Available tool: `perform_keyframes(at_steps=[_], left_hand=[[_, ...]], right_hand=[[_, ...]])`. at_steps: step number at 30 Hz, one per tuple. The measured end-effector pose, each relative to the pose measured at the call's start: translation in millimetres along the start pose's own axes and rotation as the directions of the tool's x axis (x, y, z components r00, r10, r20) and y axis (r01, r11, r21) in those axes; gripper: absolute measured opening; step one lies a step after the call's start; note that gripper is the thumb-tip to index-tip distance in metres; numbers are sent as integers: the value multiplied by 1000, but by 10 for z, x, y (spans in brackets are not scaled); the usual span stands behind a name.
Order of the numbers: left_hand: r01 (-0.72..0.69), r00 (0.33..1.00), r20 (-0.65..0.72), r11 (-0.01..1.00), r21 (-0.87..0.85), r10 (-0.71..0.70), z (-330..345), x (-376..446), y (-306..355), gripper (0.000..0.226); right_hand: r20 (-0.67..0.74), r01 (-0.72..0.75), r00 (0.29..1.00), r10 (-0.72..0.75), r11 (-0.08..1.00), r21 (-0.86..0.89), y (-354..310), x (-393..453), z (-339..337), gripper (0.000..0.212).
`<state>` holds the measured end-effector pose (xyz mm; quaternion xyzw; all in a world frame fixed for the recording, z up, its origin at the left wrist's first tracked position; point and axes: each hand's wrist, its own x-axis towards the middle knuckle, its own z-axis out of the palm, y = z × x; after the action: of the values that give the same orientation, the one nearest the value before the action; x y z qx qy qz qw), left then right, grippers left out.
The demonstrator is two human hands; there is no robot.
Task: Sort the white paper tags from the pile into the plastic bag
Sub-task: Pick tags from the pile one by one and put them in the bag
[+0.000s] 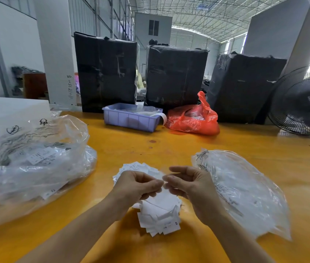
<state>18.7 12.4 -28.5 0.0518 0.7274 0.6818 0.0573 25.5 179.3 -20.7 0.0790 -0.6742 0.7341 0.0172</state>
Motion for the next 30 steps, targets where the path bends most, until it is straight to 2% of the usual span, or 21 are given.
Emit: perform_keyframes(at_steps=[3, 6, 10, 12, 15, 17, 18, 20, 21, 23, 25, 27, 30], left_hand=[[-12, 1000, -7, 1000, 22, 12, -25, 9, -2, 29], [21, 1000, 9, 1000, -20, -20, -29, 24, 0, 32], [97, 994, 55, 993, -62, -93, -24, 29, -3, 21], [92, 996, 16, 987, -132, -90, -19, 40, -5, 14], [53, 986, -132, 942, -332, -102, -9, 83, -3, 14], [-9, 967, -233, 901, -433, -102, -15, 107, 1, 11], [-47, 955, -282, 889, -455, -94, -28, 117, 2, 9], [-111, 929, -364, 893, -436, -63, -72, 134, 2, 7], [-130, 919, -391, 902, -412, -46, -94, 142, -1, 7], [-143, 904, -426, 928, -343, -18, -123, 156, -14, 8], [-147, 892, -452, 953, -266, 12, -137, 178, -38, 7], [-147, 888, -458, 966, -211, 35, -142, 194, -67, 6], [-130, 897, -440, 978, -161, 47, -140, 205, -98, 7]], right_hand=[[10, -11, 1000, 11, 1000, -19, 3, -1, 3, 28], [-29, 0, 1000, 1, 999, 37, 27, 18, -6, 23], [-106, -34, 993, 58, 975, 218, 47, 53, -15, 18], [-86, -60, 993, 83, 969, 239, 54, 59, -15, 18], [22, -81, 997, 80, 996, 31, 76, 26, 22, 19], [74, 8, 997, 8, 979, -203, 129, -2, 74, 17], [66, 90, 995, -71, 928, -361, 163, 1, 85, 16], [89, 244, 964, -249, 711, -659, 201, 20, 67, 21], [144, 293, 949, -282, 611, -735, 207, 30, 55, 27], [263, 327, 945, -196, 497, -804, 222, 42, 43, 42], [318, 321, 945, -76, 406, -855, 251, 60, 49, 54], [310, 312, 948, -67, 373, -874, 256, 68, 56, 49], [325, 352, 936, -135, 304, -886, 257, 58, 45, 32]])
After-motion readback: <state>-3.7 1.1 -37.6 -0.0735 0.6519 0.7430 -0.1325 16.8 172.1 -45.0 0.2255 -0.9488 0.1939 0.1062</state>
